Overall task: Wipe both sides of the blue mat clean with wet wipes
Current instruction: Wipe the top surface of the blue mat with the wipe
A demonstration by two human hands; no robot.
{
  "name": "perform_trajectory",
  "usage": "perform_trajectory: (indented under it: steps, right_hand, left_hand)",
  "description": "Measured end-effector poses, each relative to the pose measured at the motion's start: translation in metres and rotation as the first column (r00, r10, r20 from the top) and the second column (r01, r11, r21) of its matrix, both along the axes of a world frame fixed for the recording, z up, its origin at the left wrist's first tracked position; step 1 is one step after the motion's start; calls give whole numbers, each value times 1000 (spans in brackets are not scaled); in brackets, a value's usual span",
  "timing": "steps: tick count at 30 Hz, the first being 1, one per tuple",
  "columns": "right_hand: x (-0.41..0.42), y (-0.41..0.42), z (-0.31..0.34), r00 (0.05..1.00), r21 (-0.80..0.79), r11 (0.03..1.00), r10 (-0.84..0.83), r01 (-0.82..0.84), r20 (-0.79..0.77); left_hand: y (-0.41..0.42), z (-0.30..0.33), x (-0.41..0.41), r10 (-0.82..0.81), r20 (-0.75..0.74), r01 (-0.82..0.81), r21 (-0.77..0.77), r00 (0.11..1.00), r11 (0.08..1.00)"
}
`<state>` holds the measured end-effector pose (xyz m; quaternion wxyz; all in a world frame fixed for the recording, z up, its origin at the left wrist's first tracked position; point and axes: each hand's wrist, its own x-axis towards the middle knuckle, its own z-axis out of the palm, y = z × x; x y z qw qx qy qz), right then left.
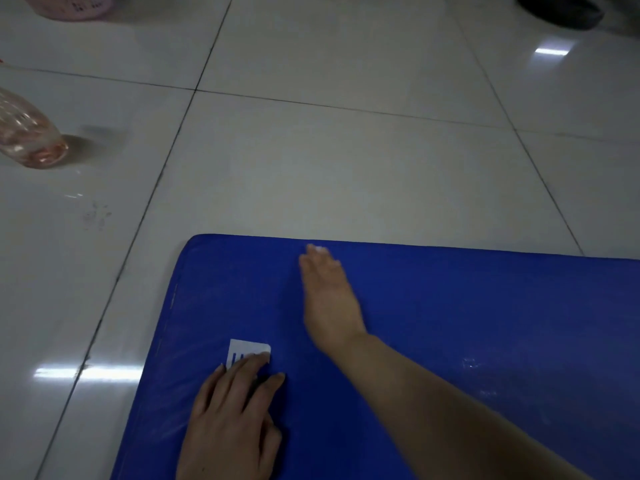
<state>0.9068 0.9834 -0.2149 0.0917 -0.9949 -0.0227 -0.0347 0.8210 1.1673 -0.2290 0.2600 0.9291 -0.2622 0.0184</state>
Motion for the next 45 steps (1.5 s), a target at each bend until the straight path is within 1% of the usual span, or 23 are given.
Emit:
perform_trajectory:
  steps: [2, 3, 6, 7, 9, 11, 13, 15, 17, 18, 20, 21, 22, 23, 25, 26, 28, 32, 35, 37, 39, 42, 45]
  right_hand:
    - [3, 10, 0, 994, 44, 997, 66, -62, -83]
    - [1, 6, -2, 996, 36, 998, 55, -53, -66]
    - [-13, -42, 1, 990, -19, 990, -142, 142, 4]
    - [-21, -65, 4, 977, -65, 975, -214, 212, -17]
    - [-40, -109, 12, 921, 3, 926, -376, 378, -105]
    - [-51, -127, 11, 874, -18, 878, -478, 478, -89]
    - [-47, -110, 6, 881, 1, 885, -463, 466, -96]
    - [-40, -73, 2, 945, -5, 949, -314, 315, -86]
    - [-33, -35, -9, 988, 45, 988, -148, 150, -30]
    - [-31, -18, -12, 998, 35, 997, -62, 63, -24]
    - [-33, 0, -10, 994, 49, 997, 66, -62, -86]
    - [-33, -6, -11, 997, 52, 997, 61, -58, -45]
    - [-33, -19, -13, 1000, 30, 999, 12, -12, 5]
    - [-35, -36, -11, 998, 1, 998, -68, 68, 8]
    - [-41, -76, -3, 966, -123, 961, -255, 249, -39]
    - [-44, -94, 1, 945, -133, 941, -321, 311, -56]
    - [-50, -105, 5, 911, -53, 920, -393, 389, -127]
    - [-54, -87, -5, 938, -19, 940, -342, 342, -61]
    - [-55, -91, -7, 941, -14, 946, -325, 325, -98]
    - [-55, -93, -10, 945, -3, 948, -316, 317, -79]
    - [-53, -91, -14, 945, 0, 945, -327, 327, -13]
    - [-53, -92, -19, 937, -35, 936, -350, 349, -11]
    - [-53, -90, -18, 928, 24, 928, -372, 371, 20]
  left_hand:
    - [0, 0, 0, -10, 4, 10, 9, 1000, 1000]
    - [1, 0, 0, -10, 0, 10, 11, 1000, 1000]
    - [-1, 2, -1, 8, -9, -8, 11, 1000, 1000]
    - [-2, 2, -2, 14, -5, -14, 15, 1000, 1000]
    - [-2, 2, -2, 18, 3, -18, 23, 1000, 1000]
    - [-2, 2, -3, 19, 8, -19, 30, 1000, 999]
    - [-1, 2, -2, 22, 12, -23, 36, 1000, 999]
    - [-1, 1, -3, 17, 15, -17, 29, 1000, 999]
    - [-1, 1, -2, 15, 16, -15, 18, 1000, 1000]
    - [-1, 1, -2, 16, 11, -16, 17, 1000, 1000]
    - [-1, 2, -2, 13, -2, -13, 21, 1000, 1000]
    - [-1, 3, -2, 10, -7, -10, 24, 1000, 1000]
    - [-1, 3, -2, 9, -9, -9, 26, 1000, 1000]
    - [-1, 3, -2, 10, -12, -10, 28, 1000, 1000]
    - [-1, 4, -3, 15, -15, -14, 37, 1000, 999]
    - [-2, 5, -3, 16, -16, -15, 41, 1000, 999]
    - [-2, 4, -3, 17, -12, -16, 42, 1000, 999]
    - [-2, 5, -3, 27, -25, -26, 47, 999, 999]
    - [1, 4, -2, 21, -31, -19, 63, 999, 998]
    - [-5, 8, -2, 45, -15, -44, 78, 999, 996]
    - [-18, 11, -1, 105, -25, -103, 76, 994, 992]
    - [-43, 7, 2, 153, -11, -152, 83, 988, 985]
    - [-54, 0, 5, 155, -8, -154, 98, 988, 983]
